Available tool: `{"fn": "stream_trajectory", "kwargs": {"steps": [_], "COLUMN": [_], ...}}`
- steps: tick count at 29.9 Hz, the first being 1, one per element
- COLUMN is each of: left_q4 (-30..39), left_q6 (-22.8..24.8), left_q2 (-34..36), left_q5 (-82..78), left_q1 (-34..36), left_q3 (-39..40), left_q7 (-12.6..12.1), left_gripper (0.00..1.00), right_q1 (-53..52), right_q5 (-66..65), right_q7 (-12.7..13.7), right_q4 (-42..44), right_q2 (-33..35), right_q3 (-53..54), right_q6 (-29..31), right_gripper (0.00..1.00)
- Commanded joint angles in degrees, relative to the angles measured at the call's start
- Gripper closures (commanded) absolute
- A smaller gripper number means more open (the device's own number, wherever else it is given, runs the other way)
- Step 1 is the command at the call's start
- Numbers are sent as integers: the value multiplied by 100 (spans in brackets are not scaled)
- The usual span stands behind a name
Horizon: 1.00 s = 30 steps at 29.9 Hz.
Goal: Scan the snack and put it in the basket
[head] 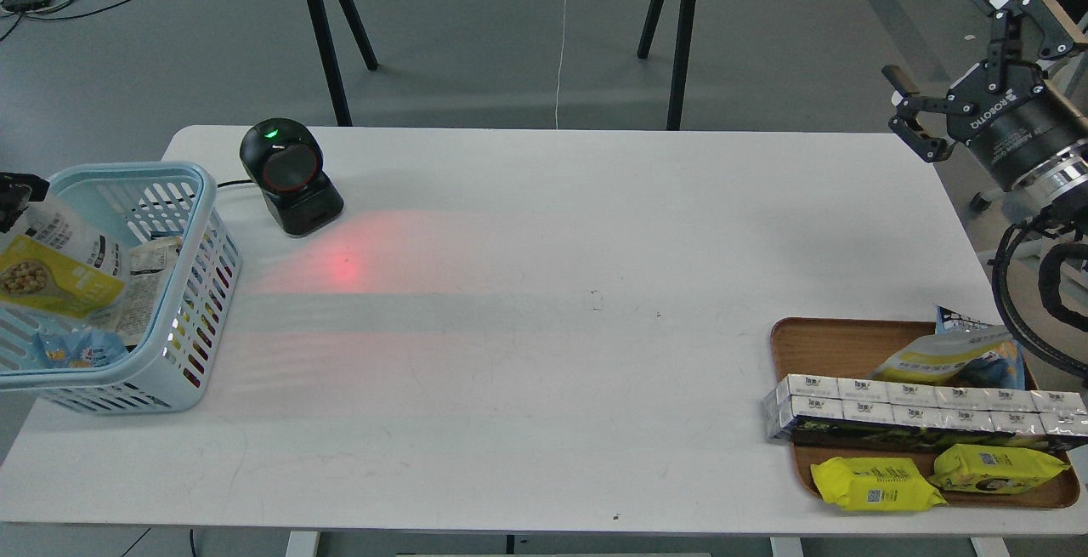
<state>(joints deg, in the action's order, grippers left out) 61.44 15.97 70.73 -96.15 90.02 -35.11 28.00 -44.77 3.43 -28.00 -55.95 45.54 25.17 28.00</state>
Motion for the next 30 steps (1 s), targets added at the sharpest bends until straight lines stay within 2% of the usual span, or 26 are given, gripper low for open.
{"fn": "stream_trajectory", "kwargs": {"steps": [1,5,7,10,12,19,23,25,30], "left_q4": [-36,-27,-27,-114,-290,-818,-853,-940,-1643], "left_q6": [11,20,20,29,38,29,38,81,853], "left_q2": [-42,-77,-156,-506,-787,-1974,-2361,-2607,-3328], "left_q5": [0,157,429,1263,1948,5031,7115,7636,7743], "left_q1": [-2,-2,-10,-2,-10,-54,-422,-660,-1248], "left_q3": [91,600,926,1461,1752,2262,2911,3281,3897], "left_q7": [0,0,0,0,0,0,0,0,0], "left_gripper": [78,69,58,35,29,18,12,10,9], "right_q1": [4,4,4,4,-22,-286,-479,-576,-752], "right_q5": [0,-9,-9,-26,-35,-114,-140,-306,-913], "right_q7": [0,0,0,0,0,0,0,0,0], "right_q4": [5,5,5,5,5,5,13,22,110], "right_q2": [-1,-1,-1,-1,-1,-36,-36,-36,-115], "right_q3": [5,5,5,-3,-12,-65,-91,-91,-100], "right_q6": [0,0,0,0,0,0,0,0,0], "right_gripper": [1,1,1,1,1,1,1,1,1]}}
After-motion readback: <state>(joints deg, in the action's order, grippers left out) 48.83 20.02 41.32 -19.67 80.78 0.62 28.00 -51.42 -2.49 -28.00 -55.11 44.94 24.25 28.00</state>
